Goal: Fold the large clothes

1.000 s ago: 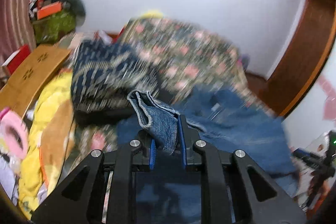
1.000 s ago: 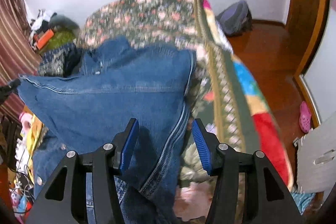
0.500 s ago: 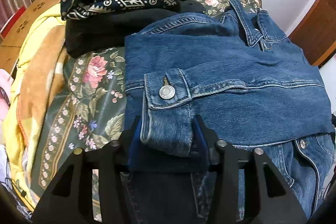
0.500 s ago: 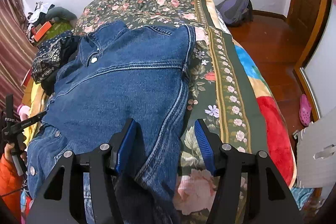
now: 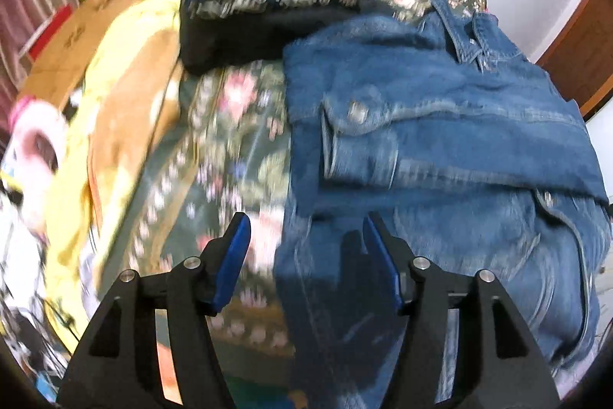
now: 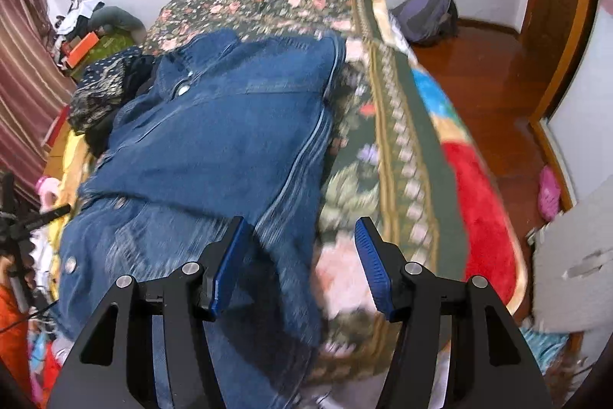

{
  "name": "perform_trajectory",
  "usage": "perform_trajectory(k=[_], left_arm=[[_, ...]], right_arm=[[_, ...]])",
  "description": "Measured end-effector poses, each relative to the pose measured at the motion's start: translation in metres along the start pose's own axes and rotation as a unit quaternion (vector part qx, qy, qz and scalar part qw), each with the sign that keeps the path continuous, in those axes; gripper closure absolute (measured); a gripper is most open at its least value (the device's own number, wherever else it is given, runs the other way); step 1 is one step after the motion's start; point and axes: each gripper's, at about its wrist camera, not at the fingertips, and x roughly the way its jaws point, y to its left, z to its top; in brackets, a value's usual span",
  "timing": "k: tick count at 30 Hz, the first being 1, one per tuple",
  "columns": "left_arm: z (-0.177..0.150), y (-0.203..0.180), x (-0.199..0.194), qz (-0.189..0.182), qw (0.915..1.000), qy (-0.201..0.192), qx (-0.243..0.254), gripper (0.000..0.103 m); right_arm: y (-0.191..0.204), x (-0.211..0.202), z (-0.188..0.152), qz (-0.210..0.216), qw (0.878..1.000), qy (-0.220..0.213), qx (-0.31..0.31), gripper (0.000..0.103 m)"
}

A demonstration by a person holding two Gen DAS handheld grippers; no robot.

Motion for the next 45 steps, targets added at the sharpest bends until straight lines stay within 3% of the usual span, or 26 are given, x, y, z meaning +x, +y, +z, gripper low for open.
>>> perform_trajectory(k=[6,11,13,16,17,18,19,21,22,23,29,33,37,38,41,45], left_arm=[[-0.052,0.021,0.025,-0.054,0.9942,0.073,-0.057,0.043],[-0.077,0.03,0.026,-0.119,0.9811,0.078,-0.131,0.042],[-0.082,0.025,0.021,-0.153,0.9773,0.075,-0.126,0.042],[-0.084,0.011,0.013,-0.164,0.9796,0.068,-0.094,0.044],[-0.083,0.007,0.01,-0.17,0.9796,0.066,-0.085,0.051],[-0.082,0.004,0.008,-0.171,0.98,0.063,-0.079,0.055],[-0.08,-0.002,0.003,-0.172,0.981,0.059,-0.066,0.064],[-0.075,-0.011,-0.005,-0.171,0.9831,0.047,-0.046,0.078],[-0.072,-0.015,-0.008,-0.17,0.9837,0.042,-0.039,0.09],[-0.067,-0.02,-0.013,-0.168,0.9846,0.035,-0.03,0.093],[-0.02,-0.028,-0.057,-0.186,0.9818,-0.034,-0.015,0.096],[0.014,-0.018,-0.087,-0.221,0.9711,-0.083,-0.035,0.096],[0.058,-0.005,-0.098,-0.244,0.9591,-0.125,-0.068,0.096],[0.067,-0.004,-0.093,-0.237,0.9599,-0.131,-0.071,0.096],[0.084,0.0,-0.063,-0.172,0.9735,-0.134,-0.067,0.096],[0.088,0.003,0.001,-0.121,0.9862,-0.075,-0.085,0.096]], right_arm=[[0.002,0.006,-0.025,0.022,0.999,0.026,0.023,0.049],[-0.002,0.006,-0.034,0.051,0.997,0.029,0.049,0.048],[-0.003,0.007,-0.036,0.066,0.996,0.028,0.056,0.045],[-0.001,0.006,-0.037,0.083,0.995,0.023,0.053,0.045],[0.001,0.005,-0.037,0.094,0.994,0.021,0.052,0.046],[0.004,0.004,-0.036,0.105,0.993,0.017,0.048,0.055],[0.006,0.002,-0.037,0.112,0.993,0.014,0.045,0.06],[0.01,-0.001,-0.033,0.13,0.991,0.007,0.041,0.083],[0.012,-0.001,-0.03,0.128,0.991,0.003,0.045,0.087],[0.013,-0.001,-0.027,0.131,0.99,0.0,0.049,0.092],[0.019,-0.023,0.009,0.173,0.982,-0.052,0.056,0.092],[0.015,-0.043,0.051,0.193,0.975,-0.099,0.053,0.093],[0.003,-0.041,0.081,0.183,0.973,-0.129,0.061,0.093],[0.0,-0.031,0.089,0.169,0.975,-0.13,0.062,0.093],[-0.008,0.01,0.101,0.126,0.984,-0.108,0.069,0.093],[-0.025,0.058,0.096,0.113,0.988,-0.06,0.085,0.093]])
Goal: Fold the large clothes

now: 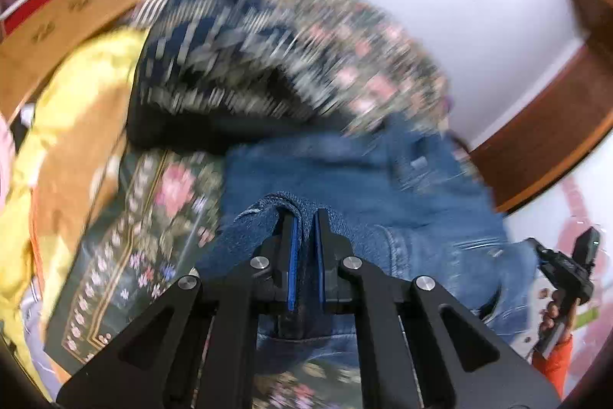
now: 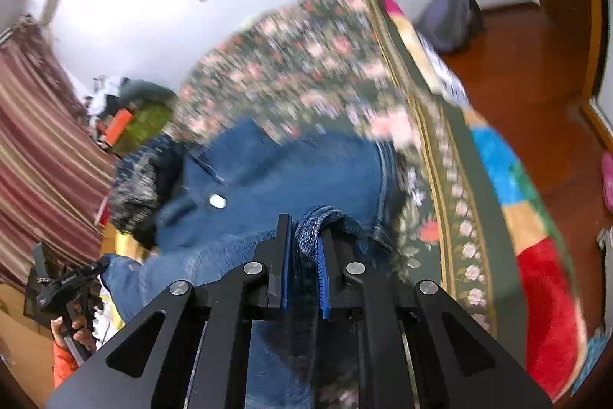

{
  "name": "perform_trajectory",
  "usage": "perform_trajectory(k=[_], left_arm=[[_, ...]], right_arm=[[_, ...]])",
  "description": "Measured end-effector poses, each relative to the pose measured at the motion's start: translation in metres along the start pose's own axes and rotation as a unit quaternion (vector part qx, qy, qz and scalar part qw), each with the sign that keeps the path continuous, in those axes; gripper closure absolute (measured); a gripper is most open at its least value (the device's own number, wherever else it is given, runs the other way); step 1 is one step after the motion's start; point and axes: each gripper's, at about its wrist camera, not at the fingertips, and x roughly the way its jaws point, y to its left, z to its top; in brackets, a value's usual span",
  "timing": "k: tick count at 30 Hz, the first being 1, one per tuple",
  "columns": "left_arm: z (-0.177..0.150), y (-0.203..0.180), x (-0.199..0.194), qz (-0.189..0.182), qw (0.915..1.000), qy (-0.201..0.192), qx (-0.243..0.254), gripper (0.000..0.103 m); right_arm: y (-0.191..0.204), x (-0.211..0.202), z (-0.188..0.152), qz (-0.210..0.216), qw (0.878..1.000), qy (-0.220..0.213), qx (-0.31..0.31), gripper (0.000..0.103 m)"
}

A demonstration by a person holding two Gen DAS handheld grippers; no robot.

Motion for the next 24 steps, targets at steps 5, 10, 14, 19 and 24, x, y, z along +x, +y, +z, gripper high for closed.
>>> perform_trajectory(k=[5,10,14,19,24], left_arm=[[-0.02,0.009,0.038,0.024,0.9984,0.052,0.002,0.096],[-0.021,-0.01,0.019,0.05,0.996,0.045,0.059,0.087],[-0.024,-0.015,-0.007,0.052,0.9951,0.024,0.081,0.055],[-0.038,-0.008,-0.025,0.052,0.9954,0.022,0.077,0.047],[-0.063,0.013,-0.015,0.031,0.9971,0.063,0.032,0.047]], right_arm=[[0.002,-0.005,-0.004,-0.006,1.0,0.002,-0.018,0.094],[0.019,-0.018,0.004,-0.043,0.997,0.018,-0.064,0.086],[0.027,-0.044,-0.004,-0.044,0.997,-0.003,-0.069,0.053],[0.036,-0.059,-0.022,-0.042,0.996,0.004,-0.084,0.051],[0.031,-0.046,-0.047,-0.042,0.995,0.05,-0.08,0.051]])
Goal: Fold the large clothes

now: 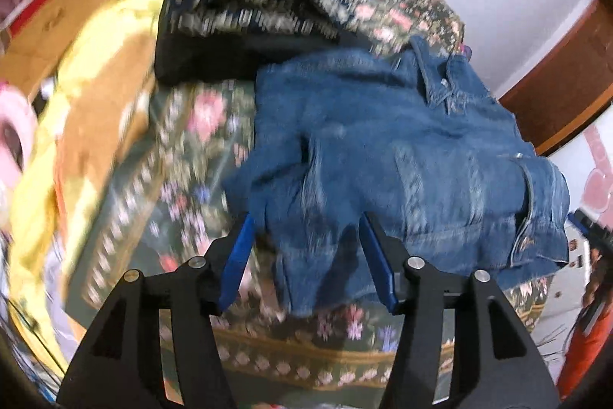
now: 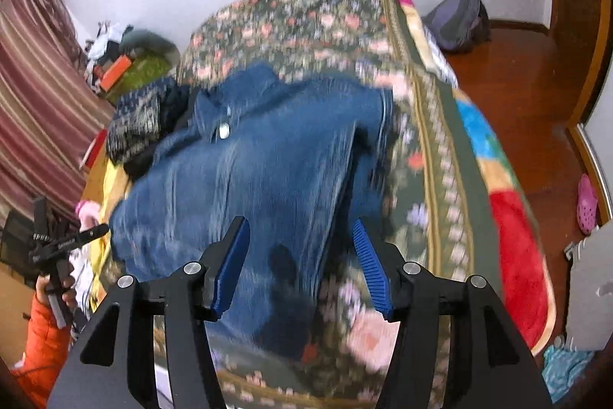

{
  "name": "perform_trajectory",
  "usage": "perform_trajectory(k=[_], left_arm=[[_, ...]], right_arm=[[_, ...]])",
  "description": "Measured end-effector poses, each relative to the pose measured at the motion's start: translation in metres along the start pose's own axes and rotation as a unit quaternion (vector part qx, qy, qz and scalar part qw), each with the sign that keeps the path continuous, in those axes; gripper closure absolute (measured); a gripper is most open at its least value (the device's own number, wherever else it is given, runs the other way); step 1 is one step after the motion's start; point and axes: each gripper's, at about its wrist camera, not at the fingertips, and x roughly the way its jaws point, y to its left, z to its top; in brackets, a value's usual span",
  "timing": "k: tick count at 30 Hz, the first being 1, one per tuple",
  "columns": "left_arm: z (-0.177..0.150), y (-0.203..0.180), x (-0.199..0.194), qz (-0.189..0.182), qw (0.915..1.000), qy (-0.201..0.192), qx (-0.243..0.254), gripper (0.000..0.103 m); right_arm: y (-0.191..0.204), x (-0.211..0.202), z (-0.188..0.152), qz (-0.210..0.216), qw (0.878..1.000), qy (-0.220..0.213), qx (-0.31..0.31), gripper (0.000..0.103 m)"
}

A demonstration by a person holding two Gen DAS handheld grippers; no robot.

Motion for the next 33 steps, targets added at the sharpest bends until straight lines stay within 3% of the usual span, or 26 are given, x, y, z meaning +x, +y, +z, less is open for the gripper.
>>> perform_trajectory(k=[5,9,11,13,14,15,17,19,27,31,33], left_arm=[[-0.016,0.007,0.019,-0.034,0.9982,0.026,-0.041,0.047],[-0.019,-0.003,0.015,-0.03,0.9989,0.026,-0.023,0.047],[-0.018,-0.008,0.011,-0.035,0.9991,0.024,-0.009,0.054],[-0.018,-0.013,0.004,-0.037,0.999,0.023,0.011,0.07],[-0.017,-0.016,0.0,-0.039,0.9988,0.019,0.02,0.08],[-0.016,-0.015,-0.003,-0.044,0.9986,0.017,0.024,0.081],[-0.011,-0.018,-0.013,-0.064,0.9975,0.006,0.031,0.089],[-0.002,-0.025,-0.024,-0.079,0.9961,-0.012,0.038,0.089],[0.073,-0.05,-0.047,-0.12,0.9879,-0.087,0.047,0.091],[0.12,-0.051,-0.024,-0.078,0.9896,-0.11,0.049,0.091],[0.135,-0.044,-0.001,-0.052,0.9933,-0.1,0.027,0.09]], right_arm=[[-0.011,0.025,-0.02,0.048,0.996,0.042,0.056,0.051],[-0.001,0.021,-0.017,0.088,0.994,0.036,0.049,0.05],[0.007,0.015,-0.015,0.099,0.994,0.025,0.029,0.051],[0.012,0.009,-0.011,0.116,0.993,0.013,0.02,0.059],[0.014,0.006,-0.006,0.128,0.992,0.008,0.019,0.07],[0.013,0.004,-0.001,0.142,0.99,0.001,0.021,0.082],[0.013,0.004,0.009,0.162,0.986,-0.005,0.028,0.083],[0.017,0.007,0.021,0.173,0.984,-0.009,0.029,0.084],[0.03,0.021,0.1,0.157,0.985,-0.064,-0.004,0.086],[0.006,0.031,0.137,0.102,0.989,-0.1,0.029,0.086],[-0.011,0.059,0.15,0.067,0.994,-0.068,0.053,0.085]])
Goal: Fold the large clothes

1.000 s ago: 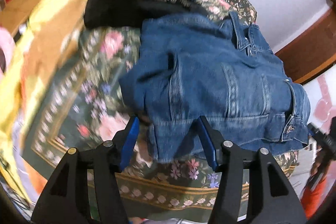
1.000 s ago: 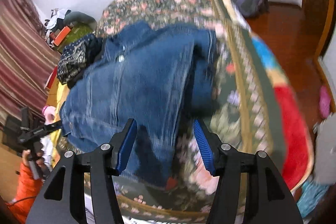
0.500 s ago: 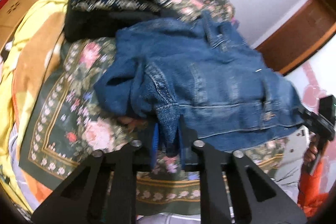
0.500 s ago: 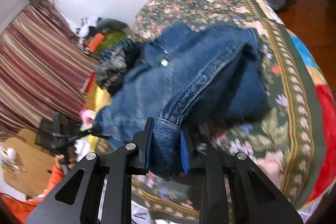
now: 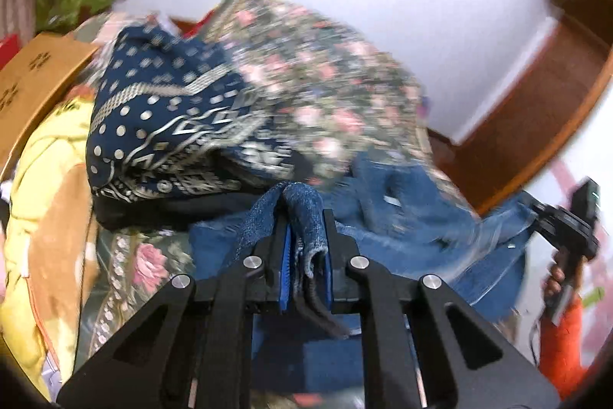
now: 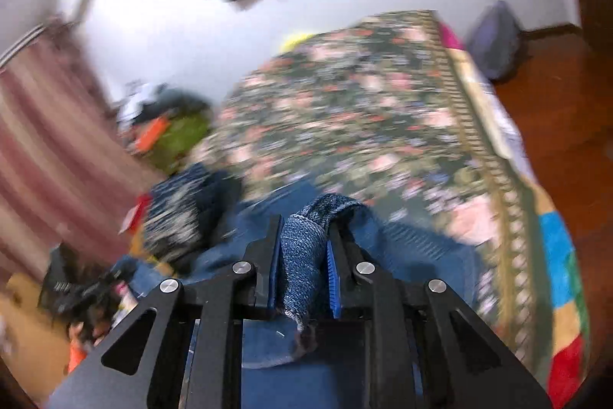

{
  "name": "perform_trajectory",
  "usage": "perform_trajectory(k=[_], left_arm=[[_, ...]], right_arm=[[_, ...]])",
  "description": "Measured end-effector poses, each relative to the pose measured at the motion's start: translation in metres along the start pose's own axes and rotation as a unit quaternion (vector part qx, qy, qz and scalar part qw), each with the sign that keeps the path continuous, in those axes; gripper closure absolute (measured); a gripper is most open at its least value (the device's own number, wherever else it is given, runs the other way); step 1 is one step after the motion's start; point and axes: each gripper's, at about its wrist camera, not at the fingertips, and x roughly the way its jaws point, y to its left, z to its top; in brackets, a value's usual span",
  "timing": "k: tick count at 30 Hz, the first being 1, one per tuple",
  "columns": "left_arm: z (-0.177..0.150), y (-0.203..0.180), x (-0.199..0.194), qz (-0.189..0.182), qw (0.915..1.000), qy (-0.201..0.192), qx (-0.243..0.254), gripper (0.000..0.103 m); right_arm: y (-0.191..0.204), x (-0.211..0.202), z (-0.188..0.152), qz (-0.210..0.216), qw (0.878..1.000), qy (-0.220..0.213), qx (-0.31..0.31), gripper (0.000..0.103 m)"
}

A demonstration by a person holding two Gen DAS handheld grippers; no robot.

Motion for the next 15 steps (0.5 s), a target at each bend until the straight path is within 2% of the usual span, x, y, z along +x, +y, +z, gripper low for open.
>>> perform_trajectory(k=[3,5,7,10,12,15], left_arm=[[0.004,0.021,0.05,0.026,0.9981,0.04,-0.04,0.086],[-0.002,0.026,0.072,0.028,0.996,0.068,-0.051,0.085],[-0.01,0.021,0.082,0.059,0.9947,0.078,-0.032,0.084],[-0.018,0.007,0.081,0.086,0.993,0.08,0.014,0.077],[-0.02,-0.001,0.073,0.093,0.9919,0.076,0.041,0.072],[-0.023,-0.015,0.057,0.098,0.9904,0.062,0.076,0.062]], right_arm=[[-0.017,0.035,-0.008,-0.034,0.996,0.076,0.024,0.084],[-0.02,0.042,-0.017,-0.057,0.994,0.092,0.012,0.083],[-0.017,0.038,-0.023,-0.065,0.994,0.091,-0.01,0.08],[-0.009,0.02,-0.026,-0.085,0.993,0.078,-0.039,0.07],[-0.001,0.003,-0.024,-0.094,0.992,0.058,-0.068,0.061],[0.01,-0.011,-0.021,-0.088,0.99,0.052,-0.095,0.057]])
